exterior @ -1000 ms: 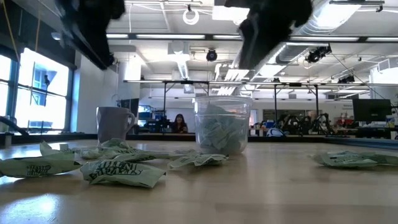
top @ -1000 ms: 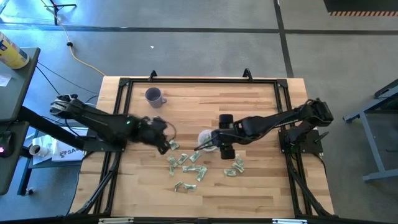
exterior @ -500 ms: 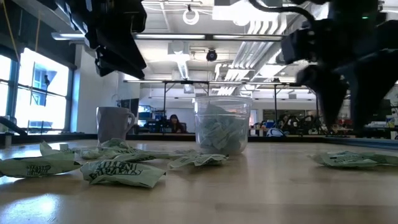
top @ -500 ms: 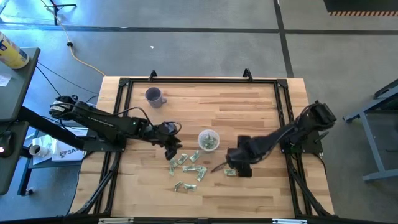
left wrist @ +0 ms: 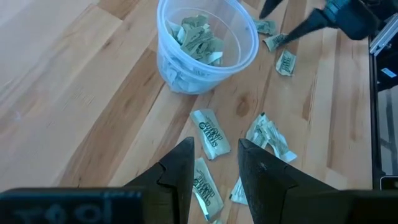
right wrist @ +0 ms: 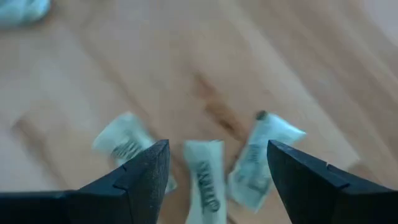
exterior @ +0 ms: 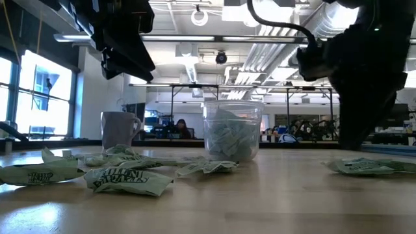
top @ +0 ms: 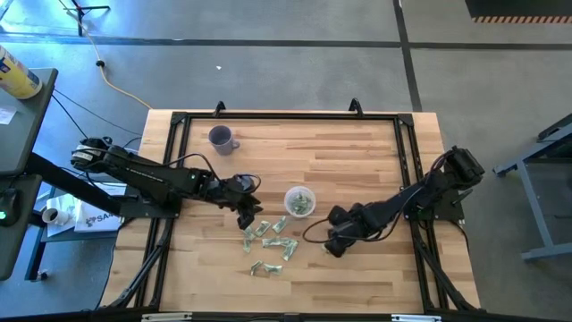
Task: Pick and place Stevia / Truvia into bins
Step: Put the stevia packet into the transparent container
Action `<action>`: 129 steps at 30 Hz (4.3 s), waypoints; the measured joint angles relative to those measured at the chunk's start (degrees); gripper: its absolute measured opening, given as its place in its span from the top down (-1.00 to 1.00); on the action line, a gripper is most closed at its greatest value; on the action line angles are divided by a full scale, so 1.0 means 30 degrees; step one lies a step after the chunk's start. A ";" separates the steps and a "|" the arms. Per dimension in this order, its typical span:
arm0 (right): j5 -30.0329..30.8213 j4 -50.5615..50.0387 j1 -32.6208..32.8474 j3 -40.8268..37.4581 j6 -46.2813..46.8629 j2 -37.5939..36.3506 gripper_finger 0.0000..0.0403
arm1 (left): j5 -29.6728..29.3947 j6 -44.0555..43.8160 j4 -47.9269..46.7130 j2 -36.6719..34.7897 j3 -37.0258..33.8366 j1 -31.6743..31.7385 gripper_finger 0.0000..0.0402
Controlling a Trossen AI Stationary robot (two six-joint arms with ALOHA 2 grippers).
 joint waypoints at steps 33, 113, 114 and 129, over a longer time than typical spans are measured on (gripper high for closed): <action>-0.0068 -0.0965 -0.4191 -0.0262 -0.2183 -0.1044 0.90 | 0.1843 0.0465 -0.2224 -0.0132 0.0000 0.2623 0.22; 0.4619 -0.8793 0.4590 0.2426 -0.0632 -0.1741 -0.60 | -0.1708 -0.0920 -0.6011 1.4056 0.9296 -0.0627 0.60; 0.4767 -0.8793 0.4554 0.2426 -0.0610 -0.1737 -0.60 | -0.1704 -0.0811 -0.6131 1.3873 0.9278 -0.0627 0.70; 0.6984 -0.9011 0.3370 0.2433 -0.1160 -0.2908 -0.60 | -0.1792 0.2964 -0.2655 0.7639 0.9264 0.0512 0.90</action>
